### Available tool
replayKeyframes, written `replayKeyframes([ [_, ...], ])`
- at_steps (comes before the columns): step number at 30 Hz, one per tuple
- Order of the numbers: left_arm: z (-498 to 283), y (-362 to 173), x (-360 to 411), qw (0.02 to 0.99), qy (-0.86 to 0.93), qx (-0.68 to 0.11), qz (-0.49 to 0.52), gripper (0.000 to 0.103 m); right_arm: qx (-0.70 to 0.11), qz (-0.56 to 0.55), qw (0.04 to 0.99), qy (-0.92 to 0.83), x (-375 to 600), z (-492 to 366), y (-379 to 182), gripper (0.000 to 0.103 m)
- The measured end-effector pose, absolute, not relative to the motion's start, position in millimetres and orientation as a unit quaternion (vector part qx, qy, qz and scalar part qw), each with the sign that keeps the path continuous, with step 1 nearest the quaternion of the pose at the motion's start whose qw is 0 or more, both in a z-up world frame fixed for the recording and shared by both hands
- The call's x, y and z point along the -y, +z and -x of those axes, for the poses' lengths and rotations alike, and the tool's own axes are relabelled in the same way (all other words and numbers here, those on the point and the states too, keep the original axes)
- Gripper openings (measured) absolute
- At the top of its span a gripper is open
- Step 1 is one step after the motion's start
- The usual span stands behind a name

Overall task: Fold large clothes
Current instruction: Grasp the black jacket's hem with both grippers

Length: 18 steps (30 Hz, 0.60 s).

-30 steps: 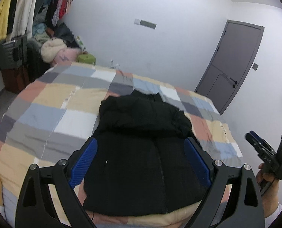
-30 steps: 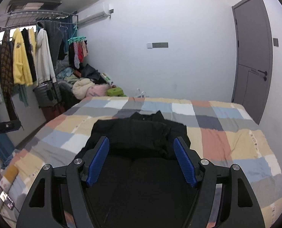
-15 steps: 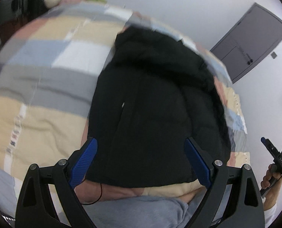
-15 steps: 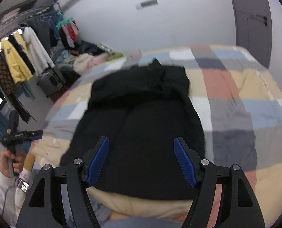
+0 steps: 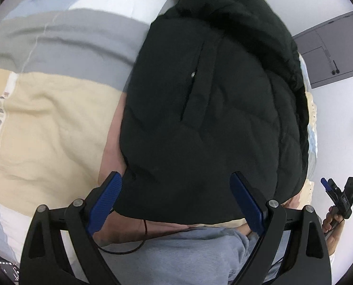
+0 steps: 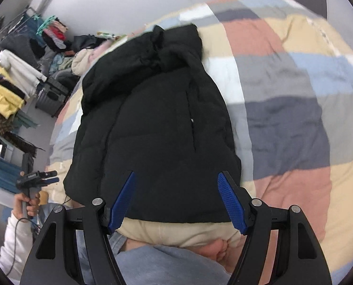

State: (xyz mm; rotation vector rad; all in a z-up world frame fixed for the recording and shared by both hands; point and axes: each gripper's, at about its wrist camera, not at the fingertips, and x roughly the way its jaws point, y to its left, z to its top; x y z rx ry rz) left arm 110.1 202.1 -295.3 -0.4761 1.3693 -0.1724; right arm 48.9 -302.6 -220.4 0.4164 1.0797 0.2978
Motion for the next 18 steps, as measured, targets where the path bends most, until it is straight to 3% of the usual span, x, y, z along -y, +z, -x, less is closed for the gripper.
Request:
replayKeyframes([
  [12,-124.2,-336.0,-202.6,0.704,-0.070,-0.672,0.220,0.093,-0.593,-0.192,0.771,0.129,315.9,-81.9,-267.8,0.070],
  [18,-125.1,-349.2,-206.3,0.692,-0.071,-0.680,0.234,0.103,-0.628,-0.210,0.737,0.138,324.7,-95.2,-296.0,0.078],
])
